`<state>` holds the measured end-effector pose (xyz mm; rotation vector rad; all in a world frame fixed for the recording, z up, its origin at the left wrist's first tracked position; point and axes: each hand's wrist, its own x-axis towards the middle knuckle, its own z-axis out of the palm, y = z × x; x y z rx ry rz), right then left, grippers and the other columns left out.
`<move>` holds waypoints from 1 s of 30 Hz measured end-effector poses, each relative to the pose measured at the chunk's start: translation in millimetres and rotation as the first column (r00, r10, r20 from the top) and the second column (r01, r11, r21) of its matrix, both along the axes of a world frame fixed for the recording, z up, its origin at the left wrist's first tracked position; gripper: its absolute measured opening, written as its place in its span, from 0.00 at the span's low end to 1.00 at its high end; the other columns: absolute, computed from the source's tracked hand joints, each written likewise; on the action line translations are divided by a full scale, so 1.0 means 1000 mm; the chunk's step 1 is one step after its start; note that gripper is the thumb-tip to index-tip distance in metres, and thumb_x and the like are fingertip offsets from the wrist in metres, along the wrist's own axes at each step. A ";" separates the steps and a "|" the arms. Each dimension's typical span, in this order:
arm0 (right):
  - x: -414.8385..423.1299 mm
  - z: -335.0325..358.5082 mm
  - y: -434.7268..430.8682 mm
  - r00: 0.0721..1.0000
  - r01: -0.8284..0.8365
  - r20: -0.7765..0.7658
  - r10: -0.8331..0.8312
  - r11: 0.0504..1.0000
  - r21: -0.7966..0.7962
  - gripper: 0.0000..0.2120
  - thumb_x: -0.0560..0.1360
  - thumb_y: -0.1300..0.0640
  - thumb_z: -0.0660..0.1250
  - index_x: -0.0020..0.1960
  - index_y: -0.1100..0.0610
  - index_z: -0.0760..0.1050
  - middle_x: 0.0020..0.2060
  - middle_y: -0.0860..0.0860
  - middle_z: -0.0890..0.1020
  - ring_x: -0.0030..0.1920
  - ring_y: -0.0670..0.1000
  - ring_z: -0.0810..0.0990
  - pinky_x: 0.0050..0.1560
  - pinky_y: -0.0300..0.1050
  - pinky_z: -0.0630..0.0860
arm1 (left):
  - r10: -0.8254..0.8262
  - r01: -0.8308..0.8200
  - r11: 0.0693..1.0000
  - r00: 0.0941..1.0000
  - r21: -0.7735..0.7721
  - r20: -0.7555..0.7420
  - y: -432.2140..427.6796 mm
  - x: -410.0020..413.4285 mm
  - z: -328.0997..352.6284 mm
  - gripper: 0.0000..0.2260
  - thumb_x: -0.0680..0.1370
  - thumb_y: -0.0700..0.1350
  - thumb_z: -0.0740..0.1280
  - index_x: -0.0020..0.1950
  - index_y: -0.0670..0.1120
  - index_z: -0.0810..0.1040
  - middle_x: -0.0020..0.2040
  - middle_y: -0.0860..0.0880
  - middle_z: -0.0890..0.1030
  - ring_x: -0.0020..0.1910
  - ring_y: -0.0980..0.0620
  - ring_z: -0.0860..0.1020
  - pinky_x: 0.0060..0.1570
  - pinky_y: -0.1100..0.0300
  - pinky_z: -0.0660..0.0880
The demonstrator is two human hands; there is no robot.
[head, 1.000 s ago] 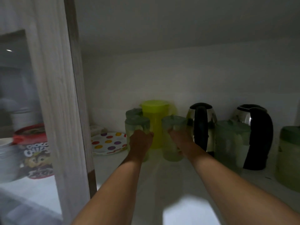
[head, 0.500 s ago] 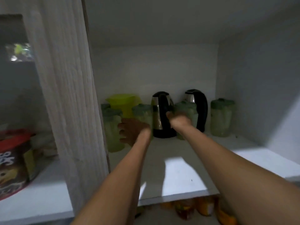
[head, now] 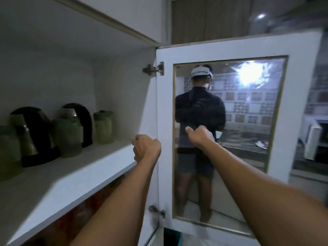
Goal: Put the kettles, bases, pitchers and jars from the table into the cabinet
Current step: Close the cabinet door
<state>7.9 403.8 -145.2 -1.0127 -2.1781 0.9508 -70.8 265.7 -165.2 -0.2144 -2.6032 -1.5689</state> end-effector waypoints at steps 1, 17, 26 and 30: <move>0.021 0.005 0.016 0.998 0.062 -0.012 -0.062 0.998 -0.001 0.30 0.80 0.40 0.59 0.70 0.63 0.69 0.65 0.63 0.77 0.64 0.65 0.75 0.59 0.52 0.72 | -0.081 0.081 0.997 0.997 0.006 0.004 0.021 0.019 0.001 0.25 0.75 0.48 0.69 0.68 0.38 0.69 0.67 0.40 0.73 0.63 0.38 0.75 0.60 0.47 0.74; 0.220 0.037 0.176 0.876 0.482 -0.037 -0.481 0.871 0.092 0.31 0.81 0.41 0.56 0.74 0.63 0.65 0.71 0.62 0.73 0.69 0.63 0.73 0.62 0.53 0.71 | -0.626 0.630 0.776 0.773 0.012 -0.098 0.250 0.196 0.009 0.29 0.72 0.51 0.71 0.67 0.39 0.68 0.61 0.40 0.77 0.56 0.39 0.79 0.54 0.46 0.79; 0.200 0.073 0.289 0.925 0.366 -0.149 -0.351 0.926 0.095 0.36 0.81 0.42 0.57 0.79 0.64 0.52 0.75 0.63 0.67 0.74 0.64 0.67 0.70 0.56 0.66 | -0.560 0.575 0.816 0.812 0.058 -0.163 0.373 0.209 0.023 0.23 0.76 0.43 0.68 0.68 0.41 0.63 0.64 0.41 0.75 0.58 0.39 0.78 0.52 0.48 0.79; 0.186 0.092 0.323 0.932 0.296 -0.239 -0.274 0.953 0.062 0.39 0.81 0.42 0.58 0.80 0.63 0.46 0.77 0.62 0.64 0.75 0.64 0.65 0.71 0.56 0.66 | -0.534 0.550 0.833 0.828 0.064 -0.172 0.415 0.221 0.020 0.25 0.75 0.44 0.71 0.68 0.44 0.62 0.64 0.43 0.73 0.57 0.41 0.78 0.47 0.53 0.77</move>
